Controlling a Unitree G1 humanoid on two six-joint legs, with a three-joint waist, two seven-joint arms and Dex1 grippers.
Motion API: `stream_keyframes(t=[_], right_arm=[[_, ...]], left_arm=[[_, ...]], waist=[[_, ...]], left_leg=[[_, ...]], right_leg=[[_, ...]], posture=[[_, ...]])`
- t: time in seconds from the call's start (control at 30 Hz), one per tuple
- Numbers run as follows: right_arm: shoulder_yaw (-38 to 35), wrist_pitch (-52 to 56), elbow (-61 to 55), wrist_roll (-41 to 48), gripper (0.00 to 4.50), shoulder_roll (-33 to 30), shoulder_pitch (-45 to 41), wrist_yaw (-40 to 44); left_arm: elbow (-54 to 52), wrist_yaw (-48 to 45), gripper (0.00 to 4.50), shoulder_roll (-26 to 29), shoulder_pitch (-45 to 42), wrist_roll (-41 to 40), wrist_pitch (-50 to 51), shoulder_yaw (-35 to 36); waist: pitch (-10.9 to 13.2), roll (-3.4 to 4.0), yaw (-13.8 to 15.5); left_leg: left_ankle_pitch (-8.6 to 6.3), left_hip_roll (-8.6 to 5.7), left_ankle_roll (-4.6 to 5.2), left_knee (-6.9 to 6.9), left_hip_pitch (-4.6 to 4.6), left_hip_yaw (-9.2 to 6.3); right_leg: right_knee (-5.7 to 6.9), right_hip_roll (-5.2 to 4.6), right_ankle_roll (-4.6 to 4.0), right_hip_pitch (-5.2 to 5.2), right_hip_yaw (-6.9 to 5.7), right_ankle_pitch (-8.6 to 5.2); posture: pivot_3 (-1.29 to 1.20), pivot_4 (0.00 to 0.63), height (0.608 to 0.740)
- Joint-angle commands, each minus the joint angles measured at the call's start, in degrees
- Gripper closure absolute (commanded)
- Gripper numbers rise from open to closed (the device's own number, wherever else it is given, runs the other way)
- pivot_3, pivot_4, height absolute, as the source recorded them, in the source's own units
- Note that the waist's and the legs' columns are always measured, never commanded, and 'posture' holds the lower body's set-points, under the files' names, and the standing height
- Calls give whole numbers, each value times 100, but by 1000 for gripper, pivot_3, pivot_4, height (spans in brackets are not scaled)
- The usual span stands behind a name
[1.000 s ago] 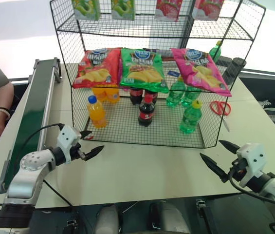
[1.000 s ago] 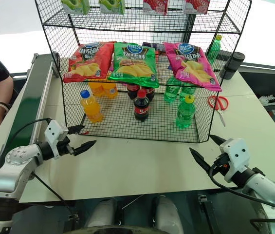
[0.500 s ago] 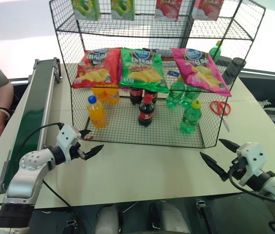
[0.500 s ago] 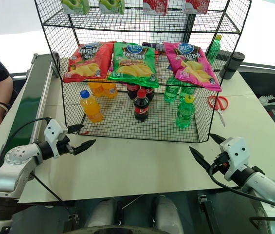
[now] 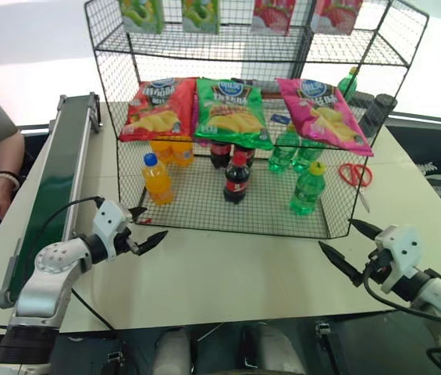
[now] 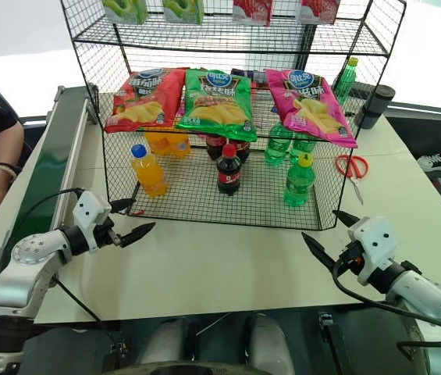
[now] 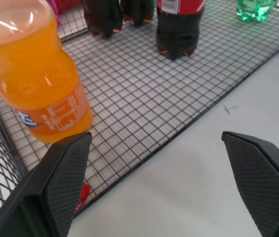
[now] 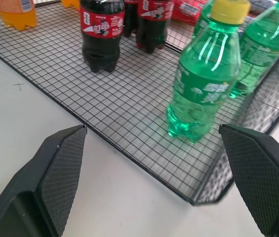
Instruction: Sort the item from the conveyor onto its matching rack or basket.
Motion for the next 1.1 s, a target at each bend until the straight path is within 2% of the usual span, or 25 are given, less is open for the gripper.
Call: stream_keyframes(t=[0.03,0.1,0.43,1.1], right_arm=[[-57,-6,-106,47,38,-52,-29,-31],[-57,-32,-98,10,38,-43,-19,-45],[-41,-97,-48,-48,38,-1,6,-80],[113,-46,-101,-66,38,26,-77,-204]], left_arm=[[-45,22,0,30,-36,6,-92,78],[-36,21,0,33,-48,12,-88,78],[-104,74,0,33,-20,-8,-14,143],[-37,216,0,-15,-54,-70,-29,205]], waist=[[4,18,51],[8,23,117],[9,19,207],[9,17,226]], left_leg=[[5,-2,-1,18,29,-6],[4,0,-1,18,14,28],[-2,16,5,8,28,79],[-2,21,6,5,25,93]], right_leg=[[13,7,17,-19,-8,-12],[13,11,-10,-39,22,5],[0,25,-13,-57,87,6],[1,30,-20,-71,101,9]], posture=[[0,150,740],[0,150,740],[0,150,740],[0,150,740]])
